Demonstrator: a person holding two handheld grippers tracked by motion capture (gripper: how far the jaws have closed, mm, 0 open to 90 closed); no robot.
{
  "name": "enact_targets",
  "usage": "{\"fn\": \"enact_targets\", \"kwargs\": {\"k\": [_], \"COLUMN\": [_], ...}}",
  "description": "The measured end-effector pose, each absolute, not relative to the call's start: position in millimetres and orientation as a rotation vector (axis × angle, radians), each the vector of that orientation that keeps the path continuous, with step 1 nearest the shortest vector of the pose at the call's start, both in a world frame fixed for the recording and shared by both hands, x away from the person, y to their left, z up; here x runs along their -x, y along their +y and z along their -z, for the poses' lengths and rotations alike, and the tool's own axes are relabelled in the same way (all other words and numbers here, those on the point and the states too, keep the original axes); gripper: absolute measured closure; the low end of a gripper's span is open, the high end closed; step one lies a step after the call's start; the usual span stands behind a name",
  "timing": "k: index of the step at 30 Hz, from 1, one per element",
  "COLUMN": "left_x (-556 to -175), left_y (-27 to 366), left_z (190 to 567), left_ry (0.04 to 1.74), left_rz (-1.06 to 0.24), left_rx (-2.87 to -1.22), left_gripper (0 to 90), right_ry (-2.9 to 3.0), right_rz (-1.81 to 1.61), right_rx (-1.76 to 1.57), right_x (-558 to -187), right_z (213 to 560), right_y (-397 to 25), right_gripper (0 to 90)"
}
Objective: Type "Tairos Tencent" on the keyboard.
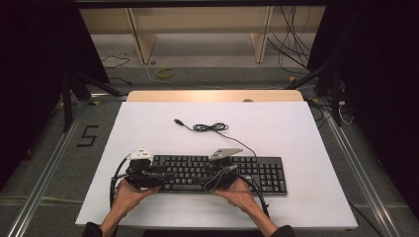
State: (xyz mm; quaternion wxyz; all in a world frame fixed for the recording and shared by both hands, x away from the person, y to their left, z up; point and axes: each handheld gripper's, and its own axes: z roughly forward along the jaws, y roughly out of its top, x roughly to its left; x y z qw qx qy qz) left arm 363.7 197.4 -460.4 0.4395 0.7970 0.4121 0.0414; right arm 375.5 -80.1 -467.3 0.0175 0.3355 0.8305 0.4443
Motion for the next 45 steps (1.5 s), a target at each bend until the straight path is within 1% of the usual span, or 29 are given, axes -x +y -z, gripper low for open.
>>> {"fn": "enact_targets", "kwargs": {"k": [12,19,45], "left_x": [-365.8,-367.3,-372.6], "left_y": [189.0,182.6,172.9], "left_z": [463.0,463.9,470.1], "left_ry": [0.972,0.949,0.954], "left_rz": [-0.09,-0.082,-0.052], "left_rx": [-2.044,-2.075,-2.131], "left_gripper": [77.0,88.8,89.2], "right_ry": [2.564,2.562,2.551], "right_rz": [-1.39,-1.391,-1.398], "right_rx": [-1.048,-1.049,-1.049], "right_x": [-376.3,-376.2,-375.9], "right_z": [466.2,465.3,463.7], "right_y": [-82.1,-83.1,-84.5], "right_gripper": [32.0,32.0,32.0]}}
